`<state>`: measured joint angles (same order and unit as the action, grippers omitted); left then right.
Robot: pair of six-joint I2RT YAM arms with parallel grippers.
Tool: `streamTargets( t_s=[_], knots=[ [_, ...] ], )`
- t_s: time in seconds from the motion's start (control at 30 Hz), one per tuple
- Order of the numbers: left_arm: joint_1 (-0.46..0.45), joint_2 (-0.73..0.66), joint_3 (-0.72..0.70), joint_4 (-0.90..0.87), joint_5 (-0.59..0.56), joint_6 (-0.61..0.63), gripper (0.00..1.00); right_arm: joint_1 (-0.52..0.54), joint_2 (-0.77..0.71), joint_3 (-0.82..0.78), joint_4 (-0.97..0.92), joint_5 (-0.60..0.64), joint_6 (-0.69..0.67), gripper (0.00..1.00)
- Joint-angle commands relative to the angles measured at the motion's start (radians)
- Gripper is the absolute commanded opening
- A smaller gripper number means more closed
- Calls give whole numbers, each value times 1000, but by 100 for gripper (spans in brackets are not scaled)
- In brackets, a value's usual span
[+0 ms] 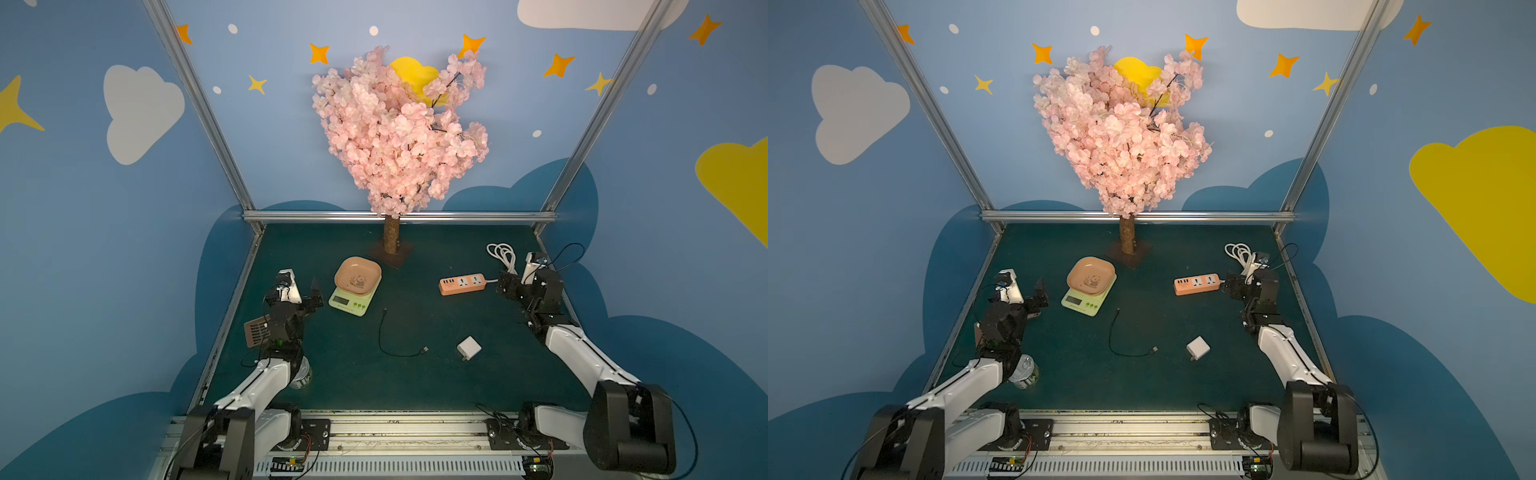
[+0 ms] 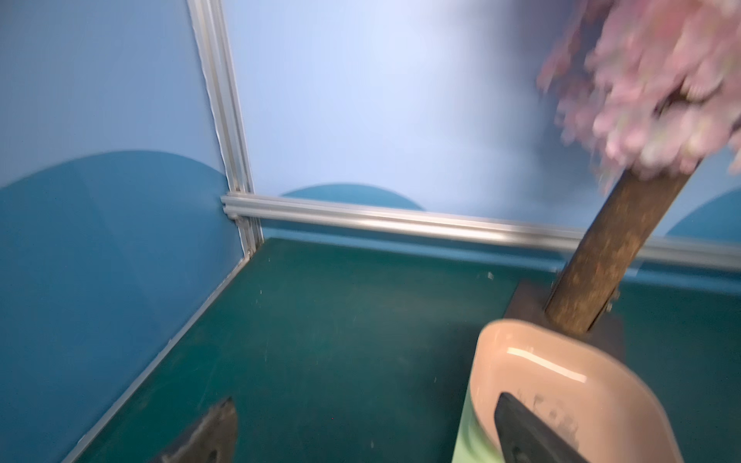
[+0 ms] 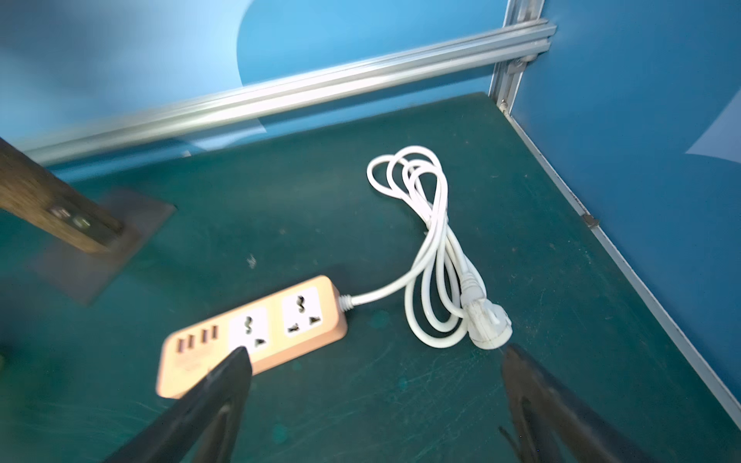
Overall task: Charge the electronic scale
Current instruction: Adjust the charging cable at the center of the board.
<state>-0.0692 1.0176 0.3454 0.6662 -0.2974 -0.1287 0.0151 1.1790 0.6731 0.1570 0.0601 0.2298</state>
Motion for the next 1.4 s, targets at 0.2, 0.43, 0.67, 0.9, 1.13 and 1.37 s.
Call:
streamTargets(
  t_s=[0.2,0.43,0.67,0.9,1.13,1.37],
  knots=[
    [-34,-69,202,-566,52,-317,100,6,-148,125,-506,-391,372,96],
    [-42,-41,229,-622,243,-369,100,155,-135,91,-706,-476,437,96],
    [-44,0,217,-598,371,-361,100,405,-87,66,-797,-388,529,95],
    [-44,47,195,-567,377,-366,100,631,15,106,-824,-234,617,95],
    [-46,83,187,-539,379,-364,100,778,227,212,-828,-214,632,90],
    [-44,93,180,-536,382,-365,100,886,414,334,-820,-227,640,80]
  ],
)
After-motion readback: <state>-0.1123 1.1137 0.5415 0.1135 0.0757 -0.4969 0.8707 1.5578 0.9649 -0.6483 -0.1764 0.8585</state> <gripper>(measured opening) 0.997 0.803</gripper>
